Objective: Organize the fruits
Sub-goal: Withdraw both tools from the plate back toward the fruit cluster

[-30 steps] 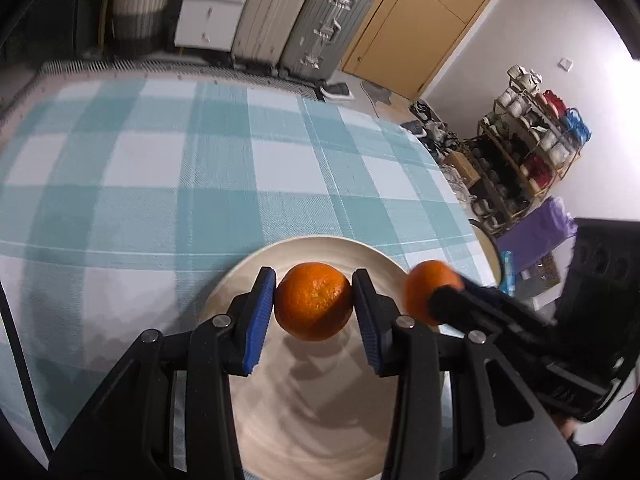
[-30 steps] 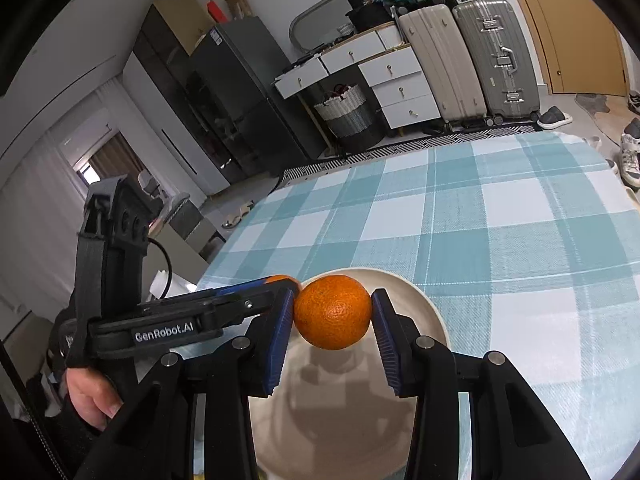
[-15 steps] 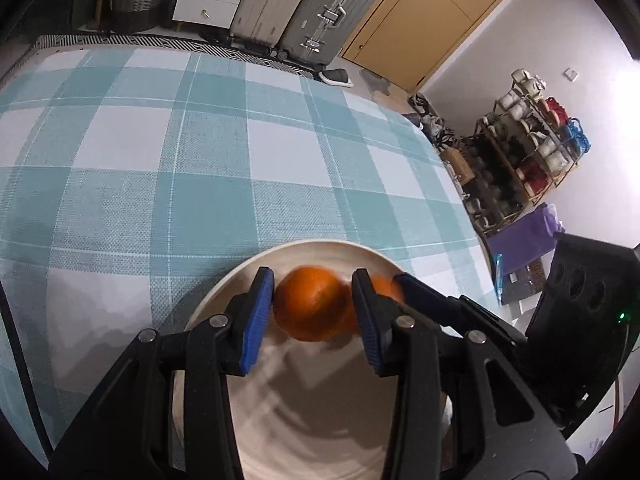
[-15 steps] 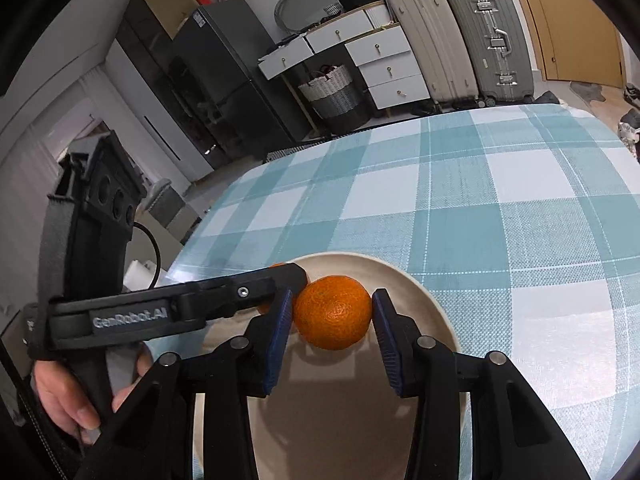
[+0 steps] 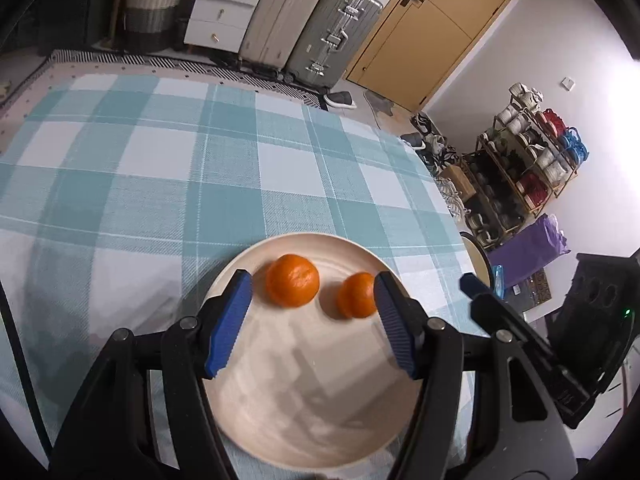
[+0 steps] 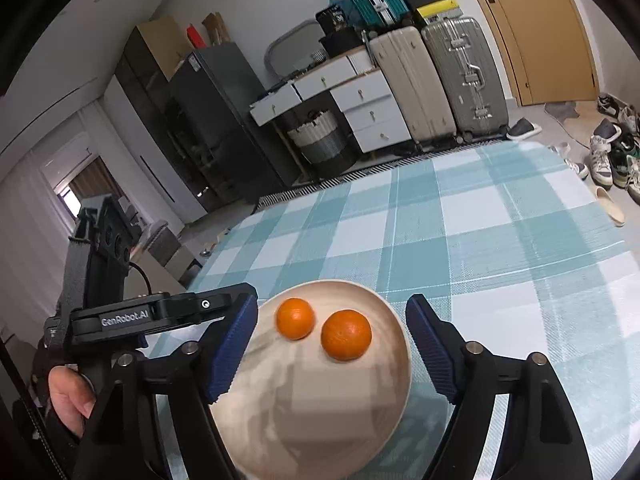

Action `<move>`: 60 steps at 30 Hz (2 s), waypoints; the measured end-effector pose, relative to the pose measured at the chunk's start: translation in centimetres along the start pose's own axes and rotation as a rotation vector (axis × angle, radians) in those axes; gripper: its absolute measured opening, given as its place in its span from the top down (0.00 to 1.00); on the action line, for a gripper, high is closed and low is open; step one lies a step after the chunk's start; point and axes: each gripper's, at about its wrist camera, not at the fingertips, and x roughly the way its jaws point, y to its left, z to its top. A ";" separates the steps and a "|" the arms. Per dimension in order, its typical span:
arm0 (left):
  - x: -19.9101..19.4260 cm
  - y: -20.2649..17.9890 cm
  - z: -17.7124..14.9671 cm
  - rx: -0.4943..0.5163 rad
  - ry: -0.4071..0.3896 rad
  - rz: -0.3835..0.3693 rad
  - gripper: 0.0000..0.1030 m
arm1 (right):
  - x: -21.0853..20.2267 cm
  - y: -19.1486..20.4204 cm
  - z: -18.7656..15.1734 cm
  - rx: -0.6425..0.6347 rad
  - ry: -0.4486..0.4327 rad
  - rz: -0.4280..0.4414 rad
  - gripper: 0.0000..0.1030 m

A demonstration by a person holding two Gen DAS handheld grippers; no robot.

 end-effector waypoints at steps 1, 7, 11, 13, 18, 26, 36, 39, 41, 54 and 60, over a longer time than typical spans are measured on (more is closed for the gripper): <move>-0.6 -0.2 -0.3 0.009 -0.007 0.007 0.42 | -0.7 0.3 -0.1 -0.005 -0.009 0.000 0.23; -4.5 -1.4 -2.7 0.055 -0.055 0.069 0.39 | -4.5 2.0 -0.5 -0.037 -0.052 -0.021 0.17; -7.1 -2.0 -4.5 0.076 -0.096 0.134 0.30 | -6.9 3.4 -1.1 -0.052 -0.089 -0.014 0.09; -8.5 -2.4 -5.4 0.086 -0.132 0.201 0.20 | -8.0 4.3 -1.4 -0.066 -0.097 -0.004 0.04; -11.7 -3.7 -7.6 0.141 -0.193 0.248 0.18 | -10.1 6.2 -2.5 -0.128 -0.122 -0.032 0.02; -15.5 -4.5 -10.8 0.165 -0.253 0.313 0.01 | -12.5 7.5 -4.3 -0.137 -0.147 -0.032 0.00; -18.0 -3.4 -15.4 0.154 -0.258 0.343 0.01 | -13.4 8.9 -7.1 -0.190 -0.155 -0.096 0.00; -18.1 -2.9 -17.0 0.150 -0.246 0.337 0.01 | -13.5 9.4 -8.6 -0.229 -0.155 -0.127 0.00; -18.0 -2.5 -17.8 0.150 -0.234 0.341 0.01 | -13.3 9.3 -9.5 -0.237 -0.125 -0.127 0.00; -15.1 -1.0 -21.0 0.159 -0.104 0.192 0.01 | -12.8 8.4 -12.5 -0.200 -0.064 -0.113 0.00; -12.9 -0.9 -21.2 0.167 -0.031 0.176 0.01 | -12.1 8.2 -13.1 -0.211 -0.035 -0.107 0.00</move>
